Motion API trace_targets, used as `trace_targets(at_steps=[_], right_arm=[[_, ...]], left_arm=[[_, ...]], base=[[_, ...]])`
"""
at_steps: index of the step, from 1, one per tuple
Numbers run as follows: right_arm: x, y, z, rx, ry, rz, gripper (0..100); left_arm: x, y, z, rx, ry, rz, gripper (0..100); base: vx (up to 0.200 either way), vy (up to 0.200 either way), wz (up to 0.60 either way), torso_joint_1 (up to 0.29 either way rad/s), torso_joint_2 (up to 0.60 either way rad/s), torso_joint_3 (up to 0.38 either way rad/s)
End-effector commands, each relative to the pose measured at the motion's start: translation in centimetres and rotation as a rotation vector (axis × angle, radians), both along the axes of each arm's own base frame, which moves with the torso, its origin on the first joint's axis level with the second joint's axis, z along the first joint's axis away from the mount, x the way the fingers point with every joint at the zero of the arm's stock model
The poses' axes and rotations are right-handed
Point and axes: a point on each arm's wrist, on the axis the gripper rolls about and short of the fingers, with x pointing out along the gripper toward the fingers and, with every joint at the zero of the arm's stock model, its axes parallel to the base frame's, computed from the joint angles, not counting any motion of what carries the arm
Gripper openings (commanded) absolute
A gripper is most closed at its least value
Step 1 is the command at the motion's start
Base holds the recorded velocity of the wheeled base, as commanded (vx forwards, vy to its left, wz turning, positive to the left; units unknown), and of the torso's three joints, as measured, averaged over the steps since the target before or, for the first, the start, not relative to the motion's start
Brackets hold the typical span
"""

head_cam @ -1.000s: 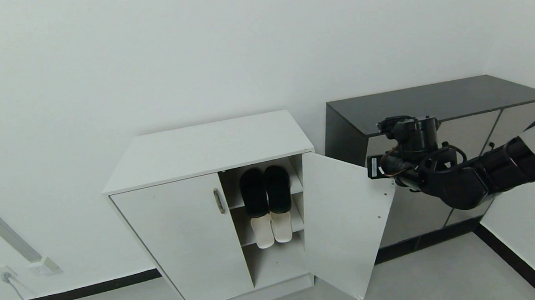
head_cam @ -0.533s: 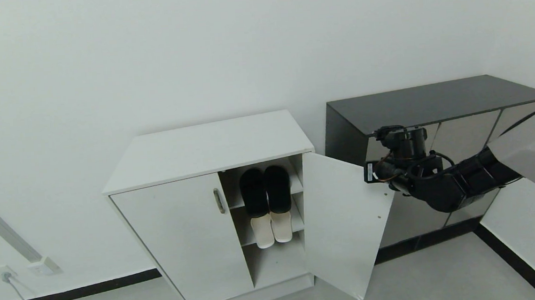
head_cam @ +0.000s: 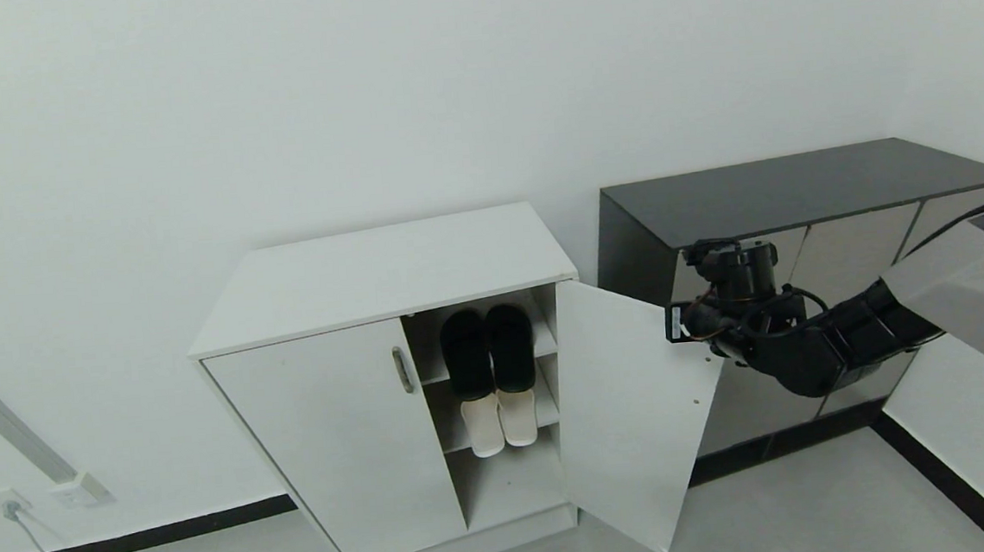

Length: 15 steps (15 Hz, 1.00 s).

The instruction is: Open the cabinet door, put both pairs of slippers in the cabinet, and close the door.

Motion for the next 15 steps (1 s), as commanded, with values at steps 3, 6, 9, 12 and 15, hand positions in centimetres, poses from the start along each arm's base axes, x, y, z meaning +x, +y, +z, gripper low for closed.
trace_targets(at_steps=[3,6,9,12,15], right_arm=[[-2.6,2.1,0.9,-0.001,0.005,0.068,0],[-6.6,4.8,2.2,0.001,0.007,0.173,0],[-8.8,5.4,4.1,0.016,-0.026,0.216,0],[-9.7,4.9,3.8,0.009,-0.01,0.245,0],[-10.7,5.0,3.1,-0.016,-0.026,0.287,0]], left_arm=[[0.0,0.0,0.0,0.001,0.001,0.001,0],[0.0,0.0,0.0,-0.001,0.001,0.001,0],[0.0,0.0,0.0,-0.001,0.001,0.001,0],[0.0,0.0,0.0,-0.001,0.001,0.001,0],[0.0,0.0,0.0,-0.001,0.001,0.001,0]], base=[[0.0,0.0,0.0,0.0,0.0,0.0],[0.0,0.0,0.0,0.0,0.0,0.0],[0.0,0.0,0.0,0.0,0.0,0.0],[0.0,0.0,0.0,0.0,0.0,0.0],[0.0,0.0,0.0,0.0,0.0,0.0]])
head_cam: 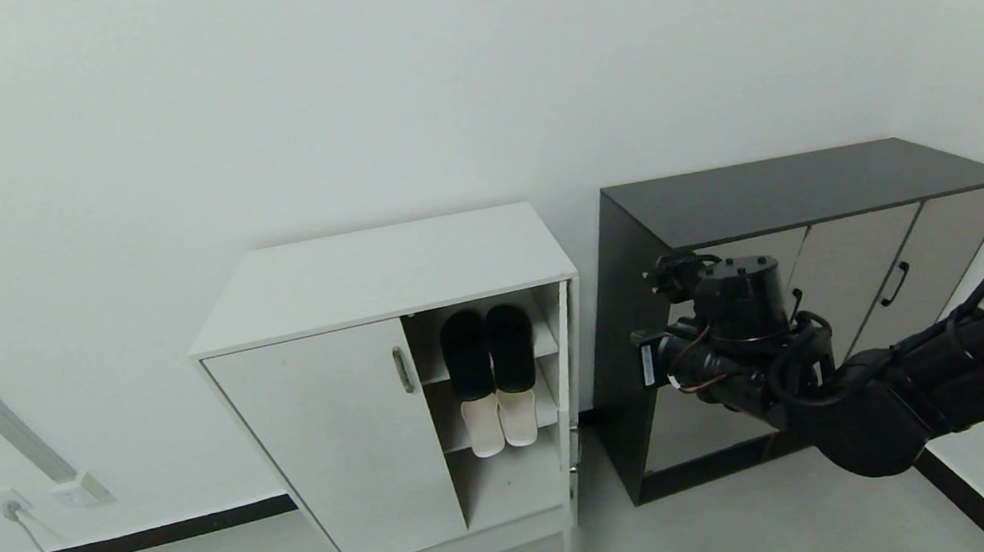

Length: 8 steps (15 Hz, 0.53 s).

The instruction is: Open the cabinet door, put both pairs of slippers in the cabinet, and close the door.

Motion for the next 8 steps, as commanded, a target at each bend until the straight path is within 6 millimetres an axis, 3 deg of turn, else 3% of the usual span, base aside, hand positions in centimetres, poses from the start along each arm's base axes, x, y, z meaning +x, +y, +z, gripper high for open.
trace_targets(at_steps=[1,4,8], right_arm=[[-0.84,0.07,-0.18,-0.005,0.0,0.026,0],[-1.0,0.27,-0.49,-0.002,0.0,0.045,0],[-1.62,0.67,-1.04,-0.002,0.024,0.076,0]], left_arm=[[0.01,0.0,0.0,0.0,0.001,0.0,0],[0.01,0.0,0.0,0.0,0.001,0.0,0],[0.01,0.0,0.0,0.0,0.001,0.0,0]], base=[[0.0,0.0,0.0,0.0,0.0,0.0],[0.0,0.0,0.0,0.0,0.0,0.0],[0.0,0.0,0.6,0.001,0.0,0.002]])
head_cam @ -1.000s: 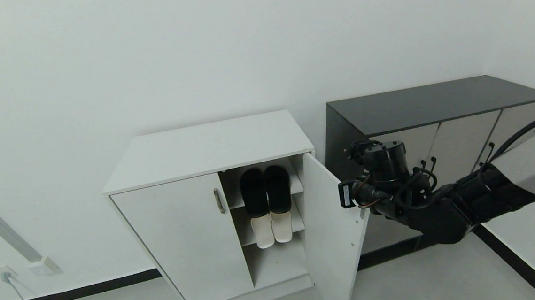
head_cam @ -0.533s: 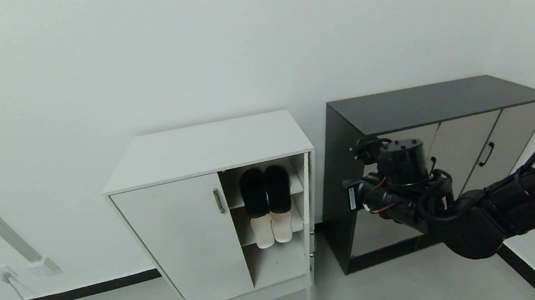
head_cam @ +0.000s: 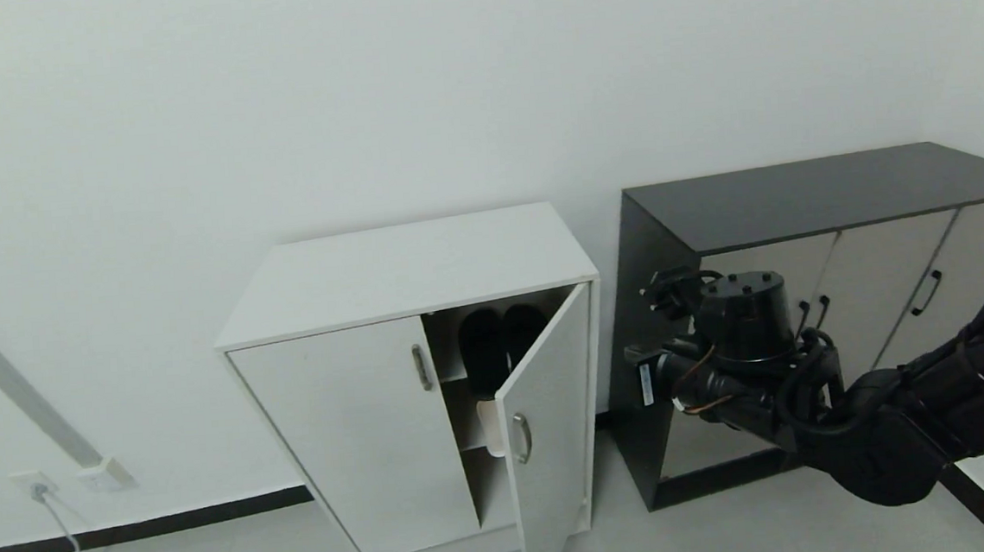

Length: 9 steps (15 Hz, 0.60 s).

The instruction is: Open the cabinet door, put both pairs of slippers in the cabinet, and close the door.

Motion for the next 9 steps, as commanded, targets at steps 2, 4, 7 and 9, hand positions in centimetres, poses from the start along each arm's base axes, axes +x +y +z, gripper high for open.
trace_targets(at_steps=[2,4,7,9], right_arm=[[-0.2,0.0,-0.3,-0.001,0.014,0.019,0],[-0.4,-0.1,-0.6,0.009,0.005,0.036,0],[-0.6,-0.2,-1.3,0.004,0.006,0.039,0],[-0.8,-0.3,-1.6,0.008,-0.002,0.04,0]], left_arm=[[0.0,0.0,0.0,0.0,0.002,0.0,0],[0.0,0.0,0.0,0.0,0.002,0.0,0],[0.0,0.0,0.0,0.0,0.002,0.0,0],[0.0,0.0,0.0,0.0,0.002,0.0,0]], base=[[0.0,0.0,0.6,0.014,0.01,0.0],[0.0,0.0,0.0,0.0,0.0,0.0],[0.0,0.0,0.0,0.0,0.0,0.0],[0.0,0.0,0.0,0.0,0.0,0.0]])
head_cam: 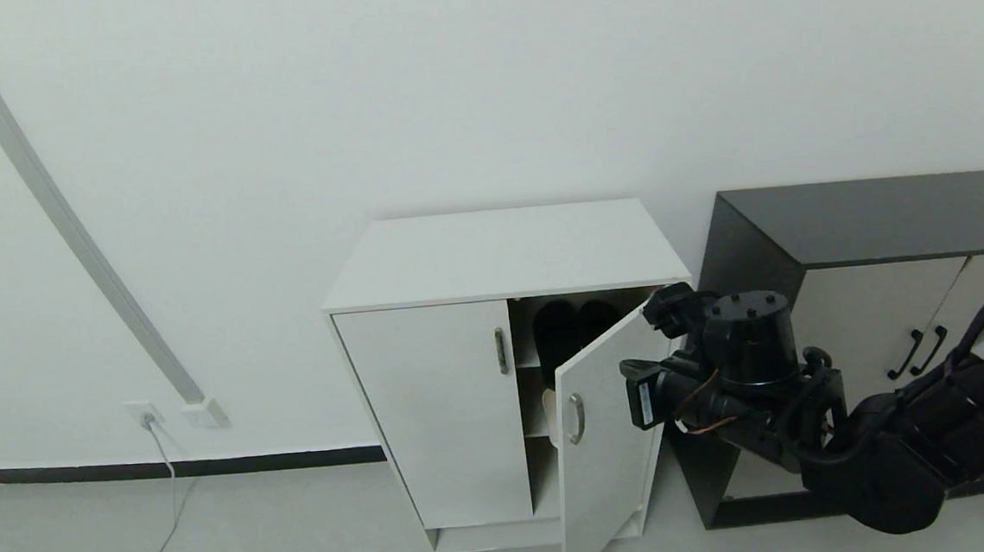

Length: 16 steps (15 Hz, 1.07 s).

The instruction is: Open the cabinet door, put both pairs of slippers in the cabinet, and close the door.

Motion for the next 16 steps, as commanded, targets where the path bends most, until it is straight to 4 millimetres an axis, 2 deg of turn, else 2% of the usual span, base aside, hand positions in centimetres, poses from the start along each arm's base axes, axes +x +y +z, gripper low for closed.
trace_targets(at_steps=[1,4,8,11,16], right_arm=[[-0.2,-0.1,-0.4,-0.006,0.007,-0.001,0],[-1.0,-0.8,-0.3,0.005,-0.004,0.0,0],[-3.5,-2.5,-1.3,0.001,0.029,0.052,0],[-5.4,-3.5,-2.2,-0.005,0.038,0.066,0],[-7.0,-3.9,-3.4,-0.014,0.055,0.089,0]], left_arm=[[0.0,0.0,0.0,0.0,0.002,0.0,0],[0.0,0.0,0.0,0.0,0.002,0.0,0],[0.0,0.0,0.0,0.0,0.002,0.0,0],[0.0,0.0,0.0,0.002,0.002,0.0,0],[0.0,0.0,0.0,0.0,0.002,0.0,0]], base=[[0.0,0.0,0.0,0.0,0.0,0.0],[0.0,0.0,0.0,0.0,0.0,0.0],[0.0,0.0,0.0,0.0,0.0,0.0],[0.2,0.0,0.0,-0.002,0.0,0.004],[0.2,0.0,0.0,0.006,0.01,0.005]])
